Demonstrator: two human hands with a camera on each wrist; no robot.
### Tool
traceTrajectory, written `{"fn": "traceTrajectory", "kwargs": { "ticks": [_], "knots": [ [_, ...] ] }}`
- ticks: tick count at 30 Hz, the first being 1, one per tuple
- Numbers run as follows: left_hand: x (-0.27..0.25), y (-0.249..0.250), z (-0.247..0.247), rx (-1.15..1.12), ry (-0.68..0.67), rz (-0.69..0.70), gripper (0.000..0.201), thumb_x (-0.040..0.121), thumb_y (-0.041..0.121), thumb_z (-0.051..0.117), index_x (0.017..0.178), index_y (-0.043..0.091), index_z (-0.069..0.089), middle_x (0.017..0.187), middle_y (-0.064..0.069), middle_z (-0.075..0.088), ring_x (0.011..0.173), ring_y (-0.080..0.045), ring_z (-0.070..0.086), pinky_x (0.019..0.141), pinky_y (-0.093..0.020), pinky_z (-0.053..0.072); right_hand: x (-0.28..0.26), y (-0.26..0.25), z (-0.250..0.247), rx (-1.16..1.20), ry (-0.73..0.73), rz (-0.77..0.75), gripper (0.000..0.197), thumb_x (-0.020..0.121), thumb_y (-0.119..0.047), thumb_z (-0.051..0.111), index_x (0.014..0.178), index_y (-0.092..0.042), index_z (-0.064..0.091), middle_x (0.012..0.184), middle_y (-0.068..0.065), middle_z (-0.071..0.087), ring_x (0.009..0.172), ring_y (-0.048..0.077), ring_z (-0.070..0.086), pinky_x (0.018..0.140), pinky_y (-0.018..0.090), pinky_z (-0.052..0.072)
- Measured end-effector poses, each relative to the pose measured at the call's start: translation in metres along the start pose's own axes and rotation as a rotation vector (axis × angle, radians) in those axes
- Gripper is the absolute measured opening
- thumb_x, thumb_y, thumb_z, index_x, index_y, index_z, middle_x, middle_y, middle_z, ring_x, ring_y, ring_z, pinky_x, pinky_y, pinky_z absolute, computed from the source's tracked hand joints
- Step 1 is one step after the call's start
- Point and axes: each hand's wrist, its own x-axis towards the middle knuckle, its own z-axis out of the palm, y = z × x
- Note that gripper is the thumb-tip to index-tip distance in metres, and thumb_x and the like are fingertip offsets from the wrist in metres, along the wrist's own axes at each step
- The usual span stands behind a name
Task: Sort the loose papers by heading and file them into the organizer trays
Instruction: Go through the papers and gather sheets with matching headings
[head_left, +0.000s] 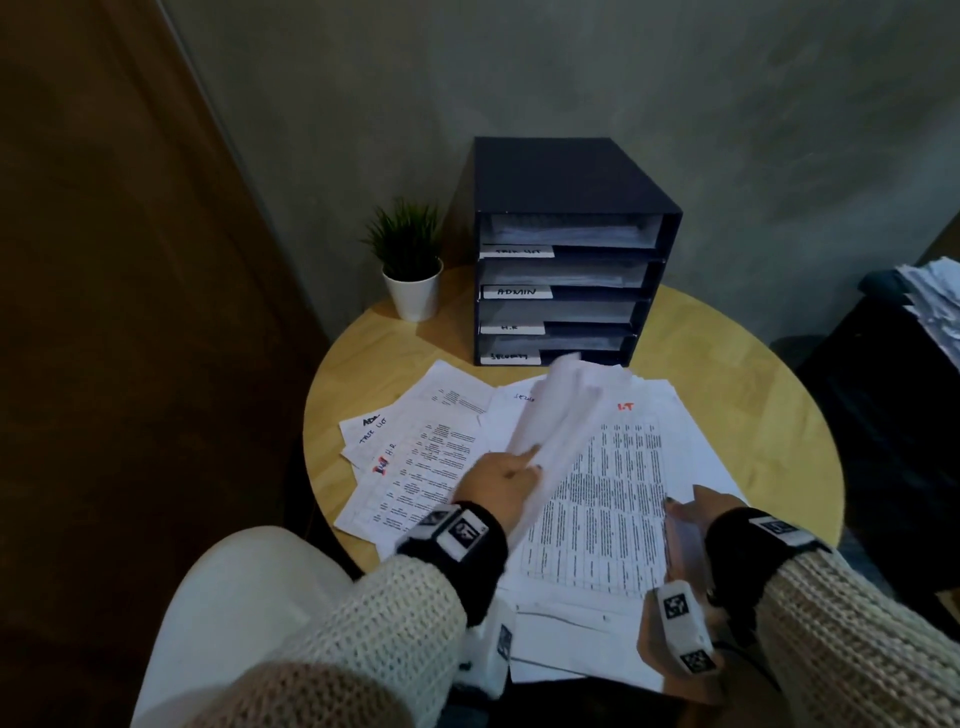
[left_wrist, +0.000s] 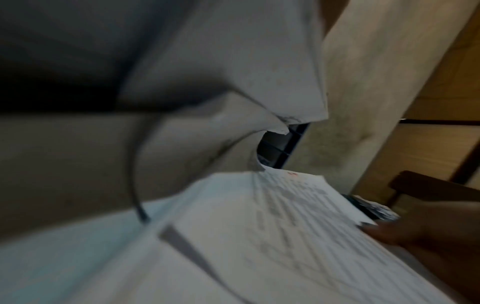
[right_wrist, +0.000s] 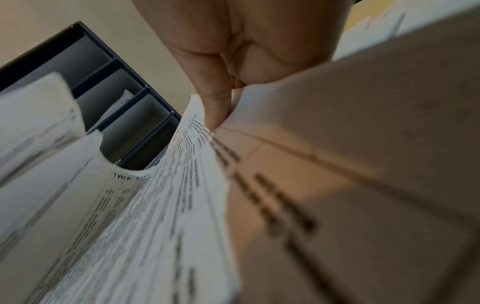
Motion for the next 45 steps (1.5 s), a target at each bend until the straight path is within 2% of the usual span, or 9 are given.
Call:
{"fn": "traceTrajectory", "kwargs": {
  "ticks": [3, 8, 12, 17, 21, 23, 27, 39, 45],
  "knots": [
    [-0.011, 0.007, 0.013, 0.107, -0.051, 0.086, 0.036, 0.093, 0.041, 0.052, 0.127, 0.032, 0.058, 0.141, 0.003, 0.044, 0.127, -0.015, 0.046, 0.097, -0.013, 0.026, -0.003, 0.0, 0.001, -0.018, 0.002, -0.004, 0.065, 0.1, -0.042, 0.039, 0.149, -0.004, 0.021, 0.155, 0.012, 0.027, 0.139, 0.026, 0.035, 0.108, 0.029, 0.033],
    [-0.01, 0.007, 0.013, -0.005, 0.035, 0.075, 0.035, 0.097, 0.038, 0.044, 0.118, 0.019, 0.065, 0.125, -0.001, 0.06, 0.114, -0.019, 0.056, 0.092, -0.02, 0.037, -0.002, 0.0, 0.002, -0.022, 0.001, -0.005, 0.063, 0.099, -0.041, 0.042, 0.147, -0.004, 0.027, 0.152, 0.012, 0.034, 0.136, 0.027, 0.041, 0.104, 0.028, 0.036],
    [0.007, 0.002, 0.003, -0.144, 0.107, -0.053, 0.024, 0.093, 0.013, 0.052, 0.113, 0.015, 0.067, 0.119, -0.005, 0.066, 0.115, -0.023, 0.058, 0.092, -0.021, 0.04, -0.001, 0.0, 0.002, 0.002, 0.003, -0.003, 0.066, 0.1, -0.041, 0.039, 0.149, -0.002, 0.018, 0.156, 0.012, 0.024, 0.141, 0.025, 0.032, 0.109, 0.027, 0.031],
    [0.024, 0.0, -0.014, -0.144, -0.047, -0.248, 0.043, 0.099, 0.026, 0.044, 0.135, 0.003, 0.047, 0.145, -0.013, 0.043, 0.13, -0.027, 0.044, 0.11, -0.03, 0.033, -0.004, 0.001, -0.001, 0.042, 0.017, -0.012, 0.066, 0.1, -0.041, 0.039, 0.149, -0.002, 0.018, 0.157, 0.012, 0.022, 0.143, 0.025, 0.029, 0.111, 0.026, 0.028],
    [0.032, -0.005, -0.016, -0.386, 0.009, -0.306, 0.039, 0.099, 0.016, 0.042, 0.097, -0.019, 0.059, 0.107, -0.036, 0.058, 0.071, -0.022, 0.05, 0.054, -0.022, 0.04, -0.003, 0.003, 0.0, 0.044, 0.019, -0.029, 0.065, 0.099, -0.039, 0.041, 0.148, -0.002, 0.021, 0.156, 0.012, 0.024, 0.141, 0.025, 0.031, 0.11, 0.028, 0.03],
    [0.034, -0.005, -0.015, -0.534, 0.016, -0.345, 0.039, 0.099, 0.013, 0.039, 0.064, 0.003, 0.052, 0.066, -0.02, 0.055, 0.055, -0.02, 0.048, 0.046, -0.022, 0.032, -0.002, 0.004, 0.0, 0.039, 0.023, -0.033, 0.064, 0.1, -0.039, 0.04, 0.149, -0.002, 0.02, 0.156, 0.012, 0.024, 0.141, 0.025, 0.031, 0.11, 0.026, 0.03],
    [0.032, -0.002, -0.01, -0.693, -0.059, -0.358, 0.037, 0.099, 0.015, 0.039, 0.065, 0.011, 0.053, 0.037, -0.001, 0.053, 0.035, -0.011, 0.053, 0.035, -0.013, 0.037, -0.003, 0.004, -0.001, 0.025, 0.019, -0.05, 0.064, 0.1, -0.038, 0.039, 0.149, -0.003, 0.018, 0.156, 0.012, 0.023, 0.142, 0.025, 0.031, 0.11, 0.026, 0.029],
    [0.029, 0.009, -0.003, -0.732, -0.156, -0.348, 0.024, 0.093, 0.018, 0.051, 0.079, 0.004, 0.064, 0.065, -0.012, 0.059, 0.047, -0.023, 0.057, 0.049, -0.021, 0.047, -0.005, 0.002, -0.006, 0.003, -0.023, -0.055, 0.06, 0.101, -0.037, 0.039, 0.148, -0.005, 0.022, 0.155, 0.011, 0.027, 0.14, 0.025, 0.034, 0.107, 0.026, 0.033],
    [0.038, 0.01, -0.008, -0.448, -0.037, -0.224, 0.035, 0.091, 0.032, 0.058, 0.115, 0.007, 0.064, 0.104, -0.007, 0.063, 0.096, -0.02, 0.058, 0.086, -0.027, 0.043, 0.0, 0.009, -0.009, -0.004, -0.012, -0.026, 0.066, 0.1, -0.042, 0.036, 0.151, -0.006, 0.016, 0.157, 0.011, 0.02, 0.143, 0.025, 0.028, 0.111, 0.027, 0.029]
  ]
}}
